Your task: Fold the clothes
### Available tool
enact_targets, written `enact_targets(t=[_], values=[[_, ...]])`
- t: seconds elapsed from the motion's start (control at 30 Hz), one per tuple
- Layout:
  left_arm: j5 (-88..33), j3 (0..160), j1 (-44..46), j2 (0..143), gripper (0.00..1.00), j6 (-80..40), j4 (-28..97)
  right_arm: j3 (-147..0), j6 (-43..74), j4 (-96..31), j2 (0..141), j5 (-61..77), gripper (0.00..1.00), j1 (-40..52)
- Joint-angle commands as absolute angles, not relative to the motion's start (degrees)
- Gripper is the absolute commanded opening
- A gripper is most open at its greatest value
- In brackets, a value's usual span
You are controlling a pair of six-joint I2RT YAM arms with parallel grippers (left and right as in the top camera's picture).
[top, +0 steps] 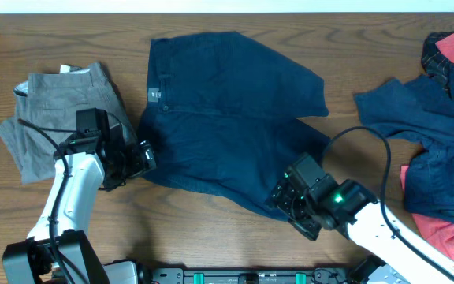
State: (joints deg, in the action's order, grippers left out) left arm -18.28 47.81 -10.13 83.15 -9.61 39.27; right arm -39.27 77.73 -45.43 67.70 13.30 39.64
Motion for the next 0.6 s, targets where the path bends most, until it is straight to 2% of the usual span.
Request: enact_targets(t=[0.0,0.13,0.37,0.57], values=[[-19.66,47.13,-10.48,83.15,0.94,-2.15,37.19,-37.26,87.24,-42.92,67.02,8.64,0.89,41.82],[-19.70,47.13,-10.48,83.66,0.96,1.93,36.16,-34.13,89.95,-37.76,67.02,6.81,0.90,42.35],[-19.05,47.00,-10.92,86.02,0.96,-22.57,37.43,-28.99,96.12,-36.07,67.02,1.96,0.87,42.33],[-16.64,45.87,-10.92,86.46,0.94,-29.02,34.89,-27.94,96.86,-35.92,67.02,1.26,0.85,42.30]])
